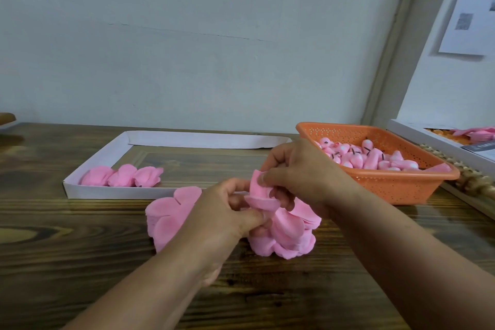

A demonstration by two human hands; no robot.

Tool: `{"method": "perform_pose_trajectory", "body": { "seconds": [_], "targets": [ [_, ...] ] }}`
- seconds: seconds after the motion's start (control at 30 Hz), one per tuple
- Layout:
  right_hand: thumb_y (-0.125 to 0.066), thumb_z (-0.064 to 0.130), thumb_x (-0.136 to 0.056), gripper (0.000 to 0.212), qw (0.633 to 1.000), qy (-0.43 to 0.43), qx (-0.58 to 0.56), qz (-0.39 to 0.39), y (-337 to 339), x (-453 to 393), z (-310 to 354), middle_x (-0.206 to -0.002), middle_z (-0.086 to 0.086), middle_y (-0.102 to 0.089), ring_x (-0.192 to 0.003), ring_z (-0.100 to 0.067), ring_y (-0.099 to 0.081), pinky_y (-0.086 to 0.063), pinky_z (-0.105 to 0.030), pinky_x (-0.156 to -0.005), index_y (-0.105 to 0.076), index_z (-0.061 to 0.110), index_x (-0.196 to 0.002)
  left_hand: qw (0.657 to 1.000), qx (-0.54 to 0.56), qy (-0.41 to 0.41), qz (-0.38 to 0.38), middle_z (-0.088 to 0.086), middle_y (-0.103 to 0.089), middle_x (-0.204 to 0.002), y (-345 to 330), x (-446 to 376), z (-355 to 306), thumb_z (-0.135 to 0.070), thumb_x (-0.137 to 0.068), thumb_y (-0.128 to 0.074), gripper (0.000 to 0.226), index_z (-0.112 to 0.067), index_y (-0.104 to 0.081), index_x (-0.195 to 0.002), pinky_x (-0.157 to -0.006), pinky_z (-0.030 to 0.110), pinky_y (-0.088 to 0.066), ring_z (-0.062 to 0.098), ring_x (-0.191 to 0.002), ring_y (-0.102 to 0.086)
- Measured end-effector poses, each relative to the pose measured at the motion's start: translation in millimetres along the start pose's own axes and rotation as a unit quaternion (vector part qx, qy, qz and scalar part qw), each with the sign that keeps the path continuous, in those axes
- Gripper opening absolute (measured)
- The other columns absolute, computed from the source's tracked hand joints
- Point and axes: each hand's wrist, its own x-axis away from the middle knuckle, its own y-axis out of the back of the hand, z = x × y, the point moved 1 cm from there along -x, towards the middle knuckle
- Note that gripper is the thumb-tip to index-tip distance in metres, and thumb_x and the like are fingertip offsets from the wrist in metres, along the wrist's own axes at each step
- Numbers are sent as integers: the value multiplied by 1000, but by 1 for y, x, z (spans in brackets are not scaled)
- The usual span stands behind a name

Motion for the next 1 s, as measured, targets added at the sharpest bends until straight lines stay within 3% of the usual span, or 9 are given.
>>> {"method": "perform_pose_trajectory", "body": {
  "seconds": [0.27, 0.53, 0.77, 1.0],
  "targets": [
    [-49, -12, -76, 17, 1000, 16, 8, 8, 3, 1, -3, -35, -1, -50, -29, -11, -41, -34, -18, -36, -58, 0, -69, 999, 24, -12, -33, 8, -72, -69, -5, 1, -4, -5, -87, -64, 9, -9, -69, -94, -51, 19, -51, 15, -55, -66],
    [-62, -7, -80, 12, 997, 44, -41, 54, 7, 4, -6, -42, -2, -53, -32, -10, -39, -31, -17, -37, -60, 1, -71, 998, 52, 21, -3, 11, -70, -69, -3, 2, -8, -10, -89, -60, 11, -7, -68, -95, -49, 20, -52, 14, -54, -65],
    [-61, -7, -79, 18, 997, 58, -35, 48, 6, 5, -7, -42, -4, -51, -32, -13, -40, -32, -19, -38, -60, 6, -67, 998, 54, 37, 5, 9, -71, -68, -2, 2, -13, -12, -91, -57, 12, -6, -67, -96, -49, 19, -52, 16, -57, -66],
    [-66, 16, -85, 12, 993, 99, -11, 70, 9, 12, -5, -54, 0, -60, -45, -12, -50, -40, -25, -48, -65, 8, -76, 998, 56, 40, 2, 7, -70, -66, -1, 2, -14, -9, -89, -58, 10, -8, -68, -88, -48, 20, -51, 16, -55, -65]
  ]
}}
